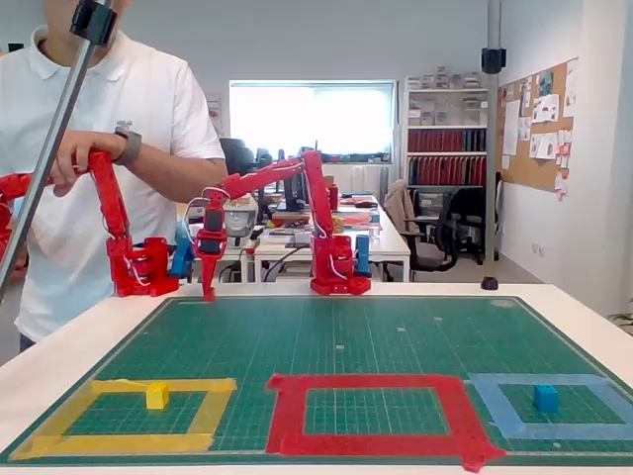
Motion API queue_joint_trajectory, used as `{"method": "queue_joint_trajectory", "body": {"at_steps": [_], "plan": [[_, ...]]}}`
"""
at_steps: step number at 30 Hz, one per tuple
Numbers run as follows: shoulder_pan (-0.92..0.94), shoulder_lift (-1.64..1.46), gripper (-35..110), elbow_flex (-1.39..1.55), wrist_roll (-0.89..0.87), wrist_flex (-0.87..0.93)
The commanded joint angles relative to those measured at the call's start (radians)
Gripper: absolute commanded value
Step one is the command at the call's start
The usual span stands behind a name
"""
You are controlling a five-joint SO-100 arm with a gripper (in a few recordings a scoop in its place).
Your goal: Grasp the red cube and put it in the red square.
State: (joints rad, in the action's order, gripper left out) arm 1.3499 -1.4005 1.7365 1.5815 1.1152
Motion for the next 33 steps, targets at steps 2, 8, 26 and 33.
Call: {"method": "queue_joint_trajectory", "body": {"at_steps": [2,8,26,33], "plan": [[-0.009,-0.017,17,-0.009,0.000,-0.011],[-0.015,-0.015,17,-0.009,-0.003,-0.011],[-0.064,0.014,17,0.021,-0.006,-0.011],[-0.066,0.014,17,0.040,-0.006,-0.011]]}}
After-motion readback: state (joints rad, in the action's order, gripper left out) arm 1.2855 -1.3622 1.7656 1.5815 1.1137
